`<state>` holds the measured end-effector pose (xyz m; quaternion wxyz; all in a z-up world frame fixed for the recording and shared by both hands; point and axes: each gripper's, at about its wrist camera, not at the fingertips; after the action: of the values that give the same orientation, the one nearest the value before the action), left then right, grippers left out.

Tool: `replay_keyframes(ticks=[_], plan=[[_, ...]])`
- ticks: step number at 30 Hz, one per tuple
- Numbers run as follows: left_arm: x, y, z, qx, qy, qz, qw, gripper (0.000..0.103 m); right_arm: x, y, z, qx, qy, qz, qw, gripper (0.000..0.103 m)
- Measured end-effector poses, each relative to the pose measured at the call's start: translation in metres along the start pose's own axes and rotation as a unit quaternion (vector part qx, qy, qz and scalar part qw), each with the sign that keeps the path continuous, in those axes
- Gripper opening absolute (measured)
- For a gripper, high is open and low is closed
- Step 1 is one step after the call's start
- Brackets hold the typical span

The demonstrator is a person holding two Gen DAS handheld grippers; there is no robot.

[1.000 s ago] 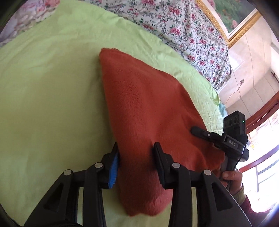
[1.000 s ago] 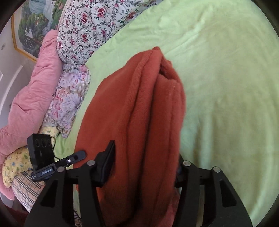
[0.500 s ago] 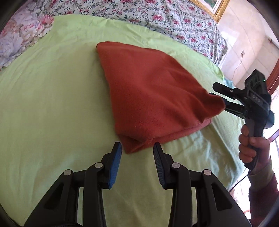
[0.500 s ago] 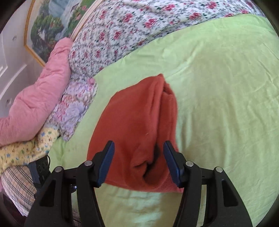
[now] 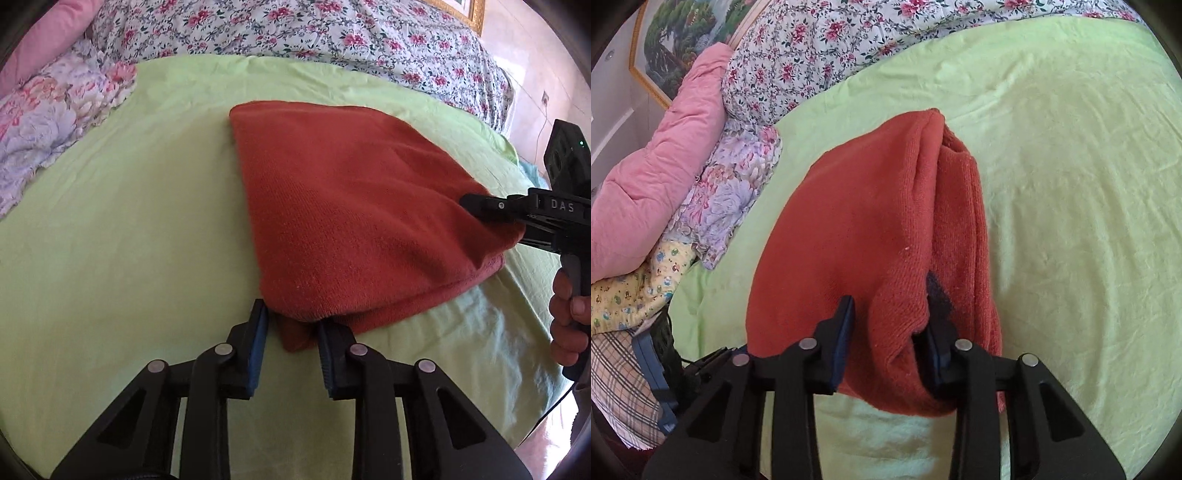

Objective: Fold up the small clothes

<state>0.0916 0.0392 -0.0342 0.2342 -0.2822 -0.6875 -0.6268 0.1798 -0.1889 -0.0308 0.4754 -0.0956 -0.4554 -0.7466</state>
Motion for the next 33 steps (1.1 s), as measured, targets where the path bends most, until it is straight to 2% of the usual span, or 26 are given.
replay_keyframes(ticks=[2,5,7,10,14,16,18,21,23,30,33], plan=[[0.001,0.004,0.009,0.029,-0.011,-0.001,0.9995,0.016,0.0,0.002,0.0,0.001,-0.001,0.001,1.0,0.014],[0.005,0.012,0.02,0.056,-0.014,-0.003,0.9983,0.014,0.013,0.013,0.007,0.004,0.017,-0.019,1.0,0.011],[0.008,0.013,0.02,0.055,-0.016,-0.001,0.9983,0.014,0.036,0.023,0.02,0.017,0.044,-0.06,0.997,0.01],[0.013,0.013,0.021,0.06,-0.016,-0.004,0.998,0.014,0.054,0.023,0.026,0.035,0.04,-0.081,0.995,0.01],[0.007,0.009,0.024,0.073,-0.031,0.016,0.9967,0.014,0.035,0.0,-0.007,0.02,-0.012,-0.045,0.999,0.01],[0.004,0.007,0.023,0.074,-0.036,0.024,0.9964,0.014,0.019,-0.015,-0.033,-0.014,-0.024,-0.022,0.999,0.01],[0.004,0.005,0.021,0.071,-0.036,0.025,0.9965,0.014,0.013,-0.019,-0.045,-0.036,-0.025,-0.019,0.999,0.01],[0.002,0.004,0.022,0.073,-0.037,0.028,0.9962,0.014,0.018,-0.008,-0.035,-0.013,-0.038,-0.031,0.999,0.01],[0.0,0.004,0.025,0.081,-0.042,0.034,0.9952,0.014,0.014,-0.004,-0.028,0.007,-0.05,-0.023,0.998,0.01],[0.018,-0.004,0.035,0.053,-0.043,0.062,0.9958,0.012,0.026,-0.011,-0.04,-0.025,-0.052,-0.007,0.998,0.02],[0.034,0.001,0.045,0.063,-0.082,0.055,0.9931,0.011,0.041,-0.007,-0.038,-0.025,-0.066,-0.013,0.997,0.022]])
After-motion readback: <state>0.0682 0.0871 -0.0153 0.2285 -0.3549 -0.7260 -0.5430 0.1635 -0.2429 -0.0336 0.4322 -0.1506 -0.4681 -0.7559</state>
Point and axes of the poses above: each gripper's, at about its wrist camera, not at the fingertips, and x roughly against the way its jaws point, z to its left, y to its top, and after that the axes turned 8 degrees about -z, right-handed
